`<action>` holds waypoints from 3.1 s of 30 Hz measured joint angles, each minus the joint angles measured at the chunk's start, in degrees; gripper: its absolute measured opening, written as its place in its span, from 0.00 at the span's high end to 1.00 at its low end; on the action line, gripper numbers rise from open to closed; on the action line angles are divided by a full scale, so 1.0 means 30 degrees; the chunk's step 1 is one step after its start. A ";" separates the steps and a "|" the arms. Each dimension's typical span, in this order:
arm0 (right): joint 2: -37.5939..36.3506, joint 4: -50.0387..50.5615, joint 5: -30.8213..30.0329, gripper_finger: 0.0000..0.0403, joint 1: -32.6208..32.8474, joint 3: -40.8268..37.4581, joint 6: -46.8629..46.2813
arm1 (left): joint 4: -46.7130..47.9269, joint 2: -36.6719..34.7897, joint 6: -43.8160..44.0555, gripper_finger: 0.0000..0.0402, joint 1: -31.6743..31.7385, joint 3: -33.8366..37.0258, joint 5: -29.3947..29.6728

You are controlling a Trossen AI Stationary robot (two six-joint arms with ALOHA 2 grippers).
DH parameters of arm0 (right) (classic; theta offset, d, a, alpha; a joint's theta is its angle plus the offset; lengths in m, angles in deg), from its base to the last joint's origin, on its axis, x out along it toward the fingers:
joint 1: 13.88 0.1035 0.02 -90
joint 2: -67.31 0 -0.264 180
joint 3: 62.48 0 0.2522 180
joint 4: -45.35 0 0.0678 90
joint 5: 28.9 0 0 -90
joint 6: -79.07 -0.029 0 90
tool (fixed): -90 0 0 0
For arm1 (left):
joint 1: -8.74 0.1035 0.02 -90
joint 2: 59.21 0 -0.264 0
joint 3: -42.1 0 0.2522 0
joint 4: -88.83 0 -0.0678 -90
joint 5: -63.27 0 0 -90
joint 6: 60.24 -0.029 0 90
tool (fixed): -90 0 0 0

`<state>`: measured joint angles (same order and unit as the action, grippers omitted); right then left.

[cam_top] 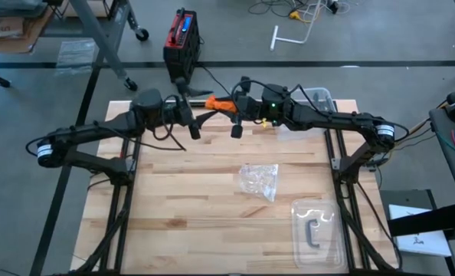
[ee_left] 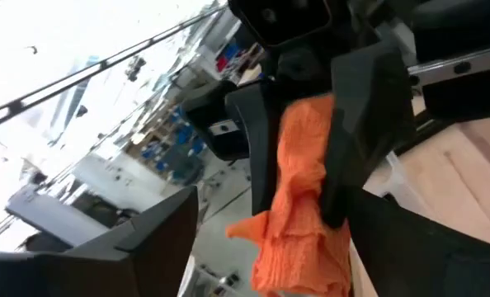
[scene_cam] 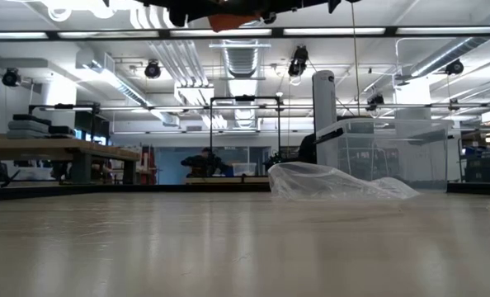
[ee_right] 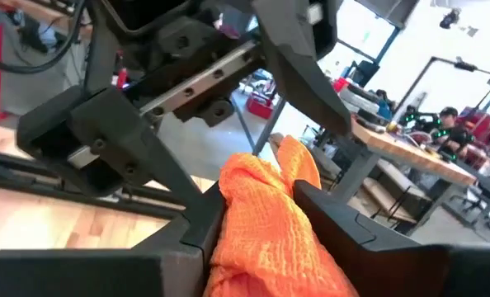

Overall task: Roll bandage
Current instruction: Put the rolled orange bandage into the zip bag

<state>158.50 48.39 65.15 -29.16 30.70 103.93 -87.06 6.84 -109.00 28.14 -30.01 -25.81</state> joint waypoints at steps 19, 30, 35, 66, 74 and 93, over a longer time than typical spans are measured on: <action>-0.3246 0.7102 -0.5749 0.71 -0.0720 -0.0004 0.0208 | 0.3365 -0.0761 0.2227 0.35 0.0080 0.0136 -0.0616; -0.3568 1.9180 -0.7268 0.73 -0.6777 -0.0284 -0.9999 | 0.5957 -0.0798 0.4048 0.42 0.0073 0.0511 -0.0697; -0.3431 2.0897 -0.7394 0.72 -0.7758 -0.0379 -1.0496 | 0.8345 -0.1207 0.6629 0.45 0.0044 0.0489 -0.0674; -0.4622 2.4129 -0.7172 0.77 0.5384 -0.1483 -1.7267 | 0.3259 0.5534 1.2465 0.63 -0.2262 0.0525 -1.0469; -0.4335 2.5275 -0.6917 0.77 0.6780 -0.3369 -1.7948 | 0.0101 0.8911 1.5745 0.64 -0.5480 0.0533 -0.5828; -0.4378 2.0143 -0.5258 0.78 0.8851 -1.0834 -1.7792 | -0.5641 1.5172 2.3567 0.71 -1.0294 0.0459 0.5456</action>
<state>145.37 108.82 49.38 -2.60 -1.80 50.56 -103.99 52.36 -38.30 -2.75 -28.63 -9.44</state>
